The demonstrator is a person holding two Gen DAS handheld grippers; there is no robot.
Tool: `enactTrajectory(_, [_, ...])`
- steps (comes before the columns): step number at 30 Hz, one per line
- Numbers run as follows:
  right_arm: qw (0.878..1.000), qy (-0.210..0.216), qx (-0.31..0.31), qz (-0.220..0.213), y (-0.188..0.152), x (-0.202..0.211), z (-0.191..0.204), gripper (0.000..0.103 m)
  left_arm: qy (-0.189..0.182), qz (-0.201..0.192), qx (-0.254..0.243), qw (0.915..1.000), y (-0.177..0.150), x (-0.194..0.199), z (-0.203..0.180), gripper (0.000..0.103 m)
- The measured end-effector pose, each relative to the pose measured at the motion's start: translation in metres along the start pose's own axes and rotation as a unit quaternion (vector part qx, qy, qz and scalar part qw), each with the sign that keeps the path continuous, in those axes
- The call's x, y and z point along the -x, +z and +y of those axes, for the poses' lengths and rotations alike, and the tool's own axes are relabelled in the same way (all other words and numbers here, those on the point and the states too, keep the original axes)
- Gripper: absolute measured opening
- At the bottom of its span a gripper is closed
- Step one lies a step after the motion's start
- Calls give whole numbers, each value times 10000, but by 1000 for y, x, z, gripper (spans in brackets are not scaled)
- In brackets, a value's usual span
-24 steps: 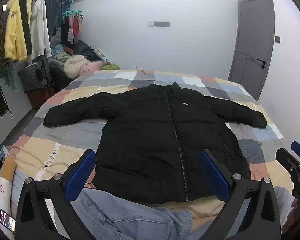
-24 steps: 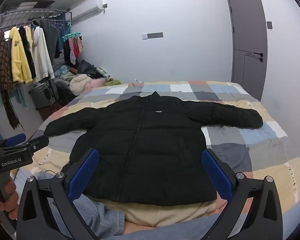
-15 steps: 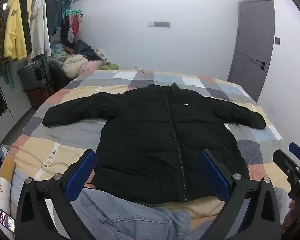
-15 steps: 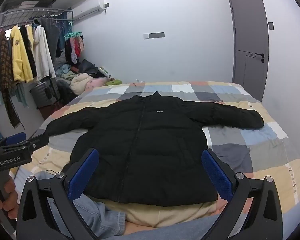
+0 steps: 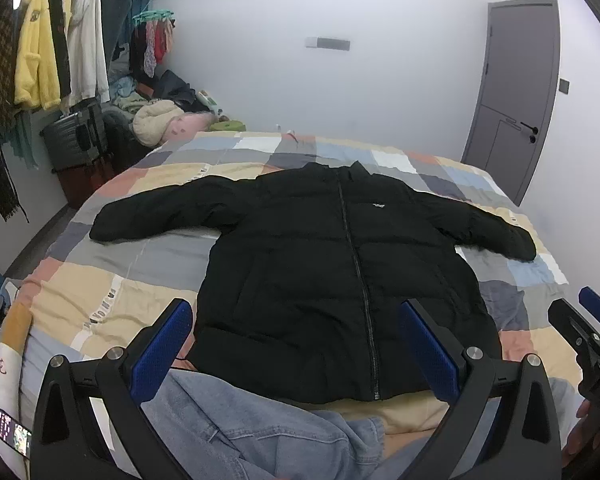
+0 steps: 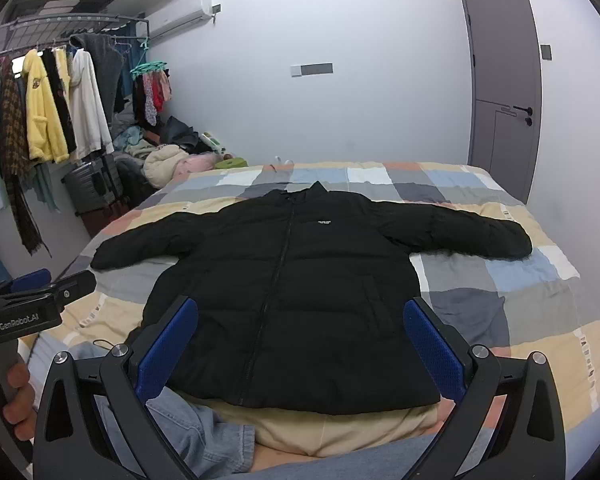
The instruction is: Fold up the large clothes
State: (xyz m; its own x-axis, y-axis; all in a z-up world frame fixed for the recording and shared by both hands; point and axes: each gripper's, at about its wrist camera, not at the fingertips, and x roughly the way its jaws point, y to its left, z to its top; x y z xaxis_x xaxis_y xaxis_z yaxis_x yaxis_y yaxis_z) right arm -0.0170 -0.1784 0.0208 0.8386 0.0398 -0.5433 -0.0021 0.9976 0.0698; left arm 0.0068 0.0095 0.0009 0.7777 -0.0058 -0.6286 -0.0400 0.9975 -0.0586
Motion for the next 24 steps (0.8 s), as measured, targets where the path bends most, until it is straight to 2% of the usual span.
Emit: enactTrajectory(24, [9999, -49, -74, 47, -4, -1, -8, 103, -15, 15, 22, 10000, -3, -1, 4, 103])
